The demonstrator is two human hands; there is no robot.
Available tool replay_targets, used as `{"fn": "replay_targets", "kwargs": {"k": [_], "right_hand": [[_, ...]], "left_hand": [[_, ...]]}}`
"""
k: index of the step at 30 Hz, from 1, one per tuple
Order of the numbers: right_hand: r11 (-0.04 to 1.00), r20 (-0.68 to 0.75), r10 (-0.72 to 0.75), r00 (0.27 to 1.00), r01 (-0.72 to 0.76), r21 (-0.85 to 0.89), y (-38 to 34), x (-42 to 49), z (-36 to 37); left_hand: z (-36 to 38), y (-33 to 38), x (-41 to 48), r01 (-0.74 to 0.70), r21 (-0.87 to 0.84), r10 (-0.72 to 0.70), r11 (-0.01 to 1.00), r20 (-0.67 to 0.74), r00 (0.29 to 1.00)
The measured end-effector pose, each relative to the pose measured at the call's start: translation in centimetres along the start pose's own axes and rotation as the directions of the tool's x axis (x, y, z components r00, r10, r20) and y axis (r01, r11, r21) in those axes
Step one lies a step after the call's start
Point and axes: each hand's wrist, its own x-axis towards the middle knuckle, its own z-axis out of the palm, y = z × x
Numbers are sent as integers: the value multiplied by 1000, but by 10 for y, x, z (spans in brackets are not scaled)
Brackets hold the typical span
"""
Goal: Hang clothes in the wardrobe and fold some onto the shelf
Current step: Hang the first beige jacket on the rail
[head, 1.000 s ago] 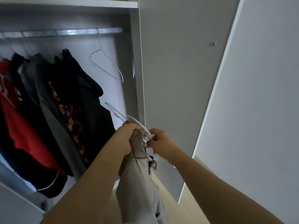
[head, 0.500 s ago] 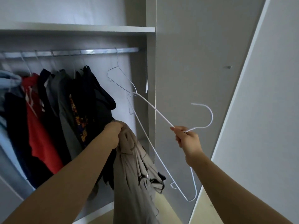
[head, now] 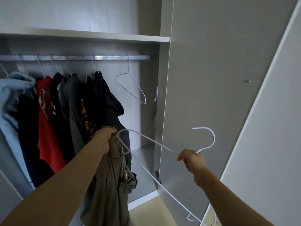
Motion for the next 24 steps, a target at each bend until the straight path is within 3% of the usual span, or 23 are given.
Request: {"fn": "replay_targets", "kwargs": {"k": [3,6,11,16,18,22,24], "right_hand": [[991,47,10,999,-4,-137,-4,-2,7],[984,69,37,997,-24,-179,-7,-4,21],[994,136,76,988,-64,-88,-16,-5,53],[997,94,26,995,-33,72,-20,-4,76],[992,58,8,998,-15,123,-22,-3,76],[991,-11,-50,999,51,124,-30,-1,68],[988,-22,-86,996,88,130,-32,-1,66]], "left_hand": [[-14,-2,3,0,-20,-1,1000,-71,997],[-10,-5,-7,-61,62,59,996,26,998],[13,-12,-37,-180,53,165,982,205,965],[28,-18,-55,-161,44,131,986,397,909],[24,-17,-55,-186,118,109,975,479,871],[9,-12,-46,-374,369,119,851,558,821],[8,-12,-41,-579,485,276,656,559,782]]}}
